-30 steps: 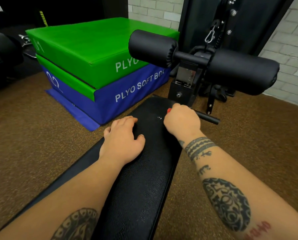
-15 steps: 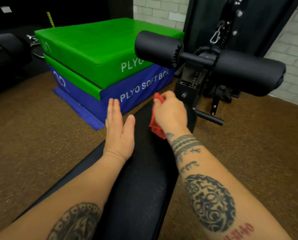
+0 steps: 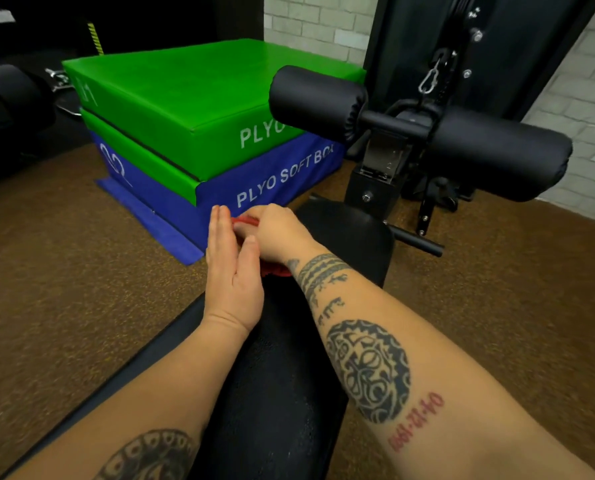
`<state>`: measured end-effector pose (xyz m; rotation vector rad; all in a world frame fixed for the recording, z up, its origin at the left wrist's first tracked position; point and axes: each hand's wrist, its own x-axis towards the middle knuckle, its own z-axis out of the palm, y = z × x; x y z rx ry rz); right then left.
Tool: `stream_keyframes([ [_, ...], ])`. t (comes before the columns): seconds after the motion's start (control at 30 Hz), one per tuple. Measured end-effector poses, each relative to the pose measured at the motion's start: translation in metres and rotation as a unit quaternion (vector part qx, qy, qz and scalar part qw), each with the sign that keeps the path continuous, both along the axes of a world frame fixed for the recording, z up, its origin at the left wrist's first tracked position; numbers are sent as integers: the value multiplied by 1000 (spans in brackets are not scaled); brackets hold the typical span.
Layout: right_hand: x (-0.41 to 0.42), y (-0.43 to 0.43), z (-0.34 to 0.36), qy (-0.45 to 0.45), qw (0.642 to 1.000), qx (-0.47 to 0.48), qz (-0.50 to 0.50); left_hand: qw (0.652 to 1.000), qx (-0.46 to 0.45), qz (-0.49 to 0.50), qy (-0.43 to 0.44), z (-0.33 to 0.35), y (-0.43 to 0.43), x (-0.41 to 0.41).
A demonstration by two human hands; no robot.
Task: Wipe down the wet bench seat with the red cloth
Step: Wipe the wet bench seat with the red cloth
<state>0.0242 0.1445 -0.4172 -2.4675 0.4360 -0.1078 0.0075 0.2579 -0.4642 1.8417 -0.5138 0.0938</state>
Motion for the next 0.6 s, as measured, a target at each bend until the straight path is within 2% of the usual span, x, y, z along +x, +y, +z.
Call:
stream_keyframes([
  [0.07, -6, -7, 5, -103, 988, 98, -64, 1000, -7, -1, 10, 0, 0, -1],
  [0.13, -18, -21, 12, -172, 950, 215, -148, 999, -19, -2, 26, 0, 1, -2],
  [0.23, -46, -38, 18, -177, 882, 394, -187, 999, -27, -14, 42, 3, 1, -4],
  [0.37, -96, -50, 12, -169, 867, 405, -235, 999, 16, -36, 34, 8, 1, -10],
  [0.5, -144, -56, 8, -169, 862, 380, -290, 986, 142, -67, -49, 14, -4, -18],
  [0.53, -154, -56, 7, -173, 863, 374, -293, 982, 155, -84, -62, 21, -11, -26],
  [0.6, -170, -51, 10, -182, 862, 375, -288, 982, 139, -126, -30, 37, -28, -49],
])
